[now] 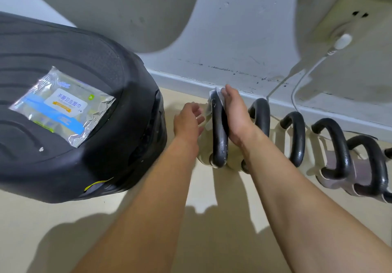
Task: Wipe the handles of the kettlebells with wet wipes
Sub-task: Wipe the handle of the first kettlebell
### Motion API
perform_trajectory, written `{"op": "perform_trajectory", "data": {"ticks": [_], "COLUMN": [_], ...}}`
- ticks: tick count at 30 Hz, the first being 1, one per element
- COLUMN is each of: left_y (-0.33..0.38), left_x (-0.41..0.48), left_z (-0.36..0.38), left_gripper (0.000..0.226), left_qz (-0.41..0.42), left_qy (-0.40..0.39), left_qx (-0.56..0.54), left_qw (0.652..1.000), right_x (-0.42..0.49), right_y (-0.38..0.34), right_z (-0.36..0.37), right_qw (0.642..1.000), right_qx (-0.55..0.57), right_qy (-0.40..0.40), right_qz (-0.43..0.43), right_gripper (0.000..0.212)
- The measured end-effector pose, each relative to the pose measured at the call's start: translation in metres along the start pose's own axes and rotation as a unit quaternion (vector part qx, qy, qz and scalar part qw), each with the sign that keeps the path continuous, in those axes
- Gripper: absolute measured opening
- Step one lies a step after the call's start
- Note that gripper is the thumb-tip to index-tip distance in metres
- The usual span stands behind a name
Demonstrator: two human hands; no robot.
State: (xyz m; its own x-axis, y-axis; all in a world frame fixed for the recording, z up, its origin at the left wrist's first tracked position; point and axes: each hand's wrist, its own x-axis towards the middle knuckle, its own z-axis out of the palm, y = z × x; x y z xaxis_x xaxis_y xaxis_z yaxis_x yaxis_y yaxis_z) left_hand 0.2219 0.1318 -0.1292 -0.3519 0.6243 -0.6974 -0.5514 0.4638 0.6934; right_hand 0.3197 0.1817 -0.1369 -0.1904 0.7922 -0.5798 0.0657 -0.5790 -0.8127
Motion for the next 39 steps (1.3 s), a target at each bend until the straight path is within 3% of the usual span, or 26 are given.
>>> {"op": "perform_trajectory", "data": {"ticks": [8,9,12,14,18,20,25,28,32,34,37,39], "left_y": [0.002,0.001,-0.001,-0.002,0.004,0.01,0.02,0.01,-0.021,-0.033,-0.024,-0.002], "left_x": [0.009,0.008,0.003,0.0,-0.006,-0.004,0.001,0.004,-0.002,-0.009,-0.003,0.005], "left_z": [0.013,0.013,0.016,0.016,0.013,0.012,0.019,0.024,0.021,0.015,0.01,0.018], "left_gripper": [0.031,0.033,0.034,0.035,0.031,0.024,0.037,0.059,0.049,0.051,0.034,0.033], "left_qz": [0.004,0.0,-0.003,-0.004,0.029,0.082,0.166,0.147,0.191,0.209,0.218,0.211], "left_qy": [-0.003,-0.008,-0.021,-0.018,0.004,0.028,0.003,-0.06,-0.023,0.013,0.095,0.085], "left_qx": [-0.034,-0.045,-0.074,-0.07,-0.042,-0.014,0.1,0.155,0.282,0.301,0.337,0.328], "left_qw": [0.999,0.999,0.997,0.997,0.999,0.996,0.981,0.975,0.94,0.93,0.911,0.917], "right_x": [-0.01,-0.026,-0.052,-0.059,-0.036,-0.015,-0.008,-0.022,-0.039,-0.044,-0.047,-0.047], "right_y": [-0.009,-0.007,0.005,0.0,-0.022,-0.029,-0.044,-0.03,0.011,0.029,0.047,0.053], "right_z": [-0.011,-0.011,-0.013,-0.01,0.006,0.006,-0.01,-0.01,-0.005,0.003,0.018,0.024], "right_qw": [0.998,0.997,0.998,0.996,0.98,0.972,0.99,0.992,0.957,0.953,0.955,0.957], "right_qx": [-0.031,-0.031,0.006,0.033,-0.171,-0.21,-0.084,0.009,0.069,0.05,-0.022,-0.05], "right_qy": [-0.055,-0.064,-0.051,-0.029,-0.017,-0.029,-0.047,0.036,0.228,0.259,0.255,0.255], "right_qz": [0.013,0.002,-0.047,-0.077,-0.104,-0.106,-0.106,-0.124,-0.162,-0.148,-0.146,-0.125], "right_gripper": [0.07,0.043,0.052,0.043,0.06,0.061,0.062,0.048,0.025,0.023,0.02,0.021]}}
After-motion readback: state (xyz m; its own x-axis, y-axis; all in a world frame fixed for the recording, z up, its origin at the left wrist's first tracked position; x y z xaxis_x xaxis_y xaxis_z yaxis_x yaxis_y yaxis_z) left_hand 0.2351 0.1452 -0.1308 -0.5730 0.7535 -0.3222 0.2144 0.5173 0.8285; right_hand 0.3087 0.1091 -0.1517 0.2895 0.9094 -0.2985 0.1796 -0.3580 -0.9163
